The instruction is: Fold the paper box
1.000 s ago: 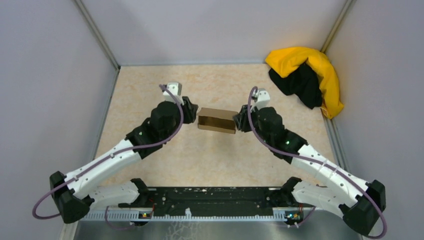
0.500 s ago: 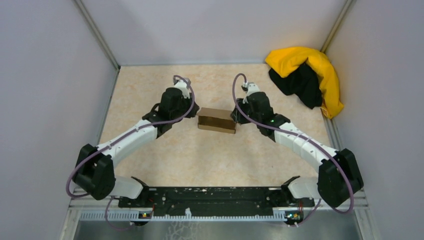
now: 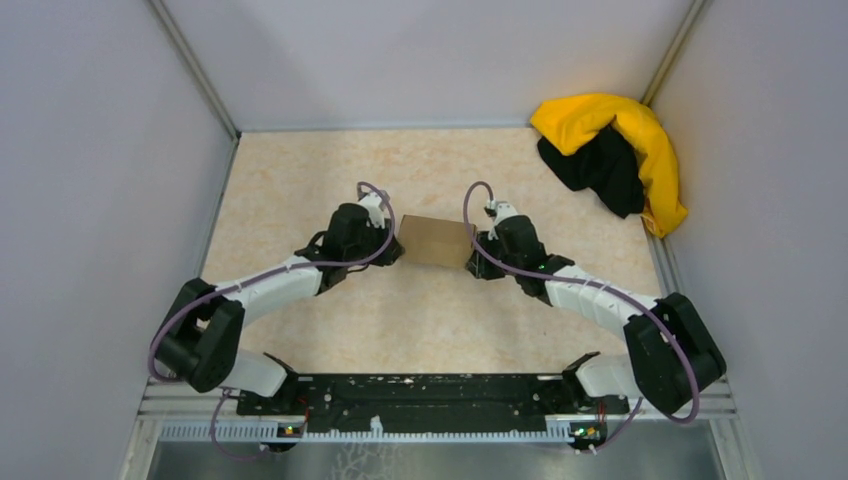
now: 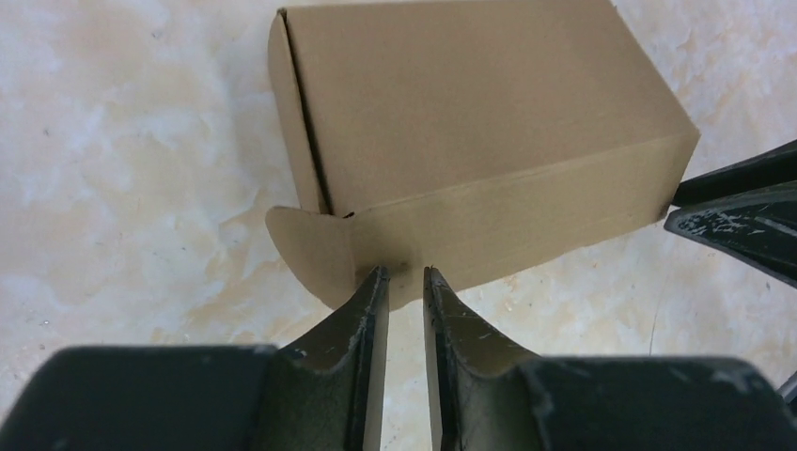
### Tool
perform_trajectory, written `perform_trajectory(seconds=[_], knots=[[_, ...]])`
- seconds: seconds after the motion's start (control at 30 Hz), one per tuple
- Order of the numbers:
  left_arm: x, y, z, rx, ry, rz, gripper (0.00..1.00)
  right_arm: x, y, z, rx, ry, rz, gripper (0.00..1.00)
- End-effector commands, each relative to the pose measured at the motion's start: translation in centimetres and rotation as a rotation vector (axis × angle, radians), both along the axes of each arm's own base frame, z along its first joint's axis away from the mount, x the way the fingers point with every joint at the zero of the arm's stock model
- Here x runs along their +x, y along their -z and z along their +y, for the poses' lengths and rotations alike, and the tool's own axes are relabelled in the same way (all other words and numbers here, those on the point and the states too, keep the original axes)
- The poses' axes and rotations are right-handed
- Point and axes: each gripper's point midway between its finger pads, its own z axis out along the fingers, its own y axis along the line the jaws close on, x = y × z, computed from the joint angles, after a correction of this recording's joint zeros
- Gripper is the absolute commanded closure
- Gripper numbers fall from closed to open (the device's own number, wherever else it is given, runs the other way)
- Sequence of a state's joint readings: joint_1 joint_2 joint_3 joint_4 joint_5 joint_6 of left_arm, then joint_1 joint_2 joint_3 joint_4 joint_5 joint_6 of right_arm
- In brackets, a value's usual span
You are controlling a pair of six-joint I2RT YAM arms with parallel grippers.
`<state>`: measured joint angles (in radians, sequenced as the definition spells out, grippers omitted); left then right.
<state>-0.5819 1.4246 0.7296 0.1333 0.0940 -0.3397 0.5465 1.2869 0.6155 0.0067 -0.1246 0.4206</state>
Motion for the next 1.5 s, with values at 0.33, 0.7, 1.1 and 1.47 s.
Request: perform_trajectory(seconds=[0.33,0.7,1.1,1.47], knots=[[-1.7,-8.2,0.4,-0.1,0.017,-0.126,0.71,2.0,-9.4,0.5,0.072,0.003,-0.188,0.73],[2.7,-6.3,-2.5,-0.025,0.058,-0.095,0.61,5.7,-7.9,2.1,0.007,0.009,-0.158,0.59],[0.5,3.3,-1.8,0.016,0.042,0.072,0.65,3.1,0.0,0.6,-0.02,0.026,-0.057,0.71],[1.0,-5.2,-1.4,-0.018,0.034,-0.058,0.62,3.2,-7.1,-0.8,0.01,0.06,-0.189,0.64]])
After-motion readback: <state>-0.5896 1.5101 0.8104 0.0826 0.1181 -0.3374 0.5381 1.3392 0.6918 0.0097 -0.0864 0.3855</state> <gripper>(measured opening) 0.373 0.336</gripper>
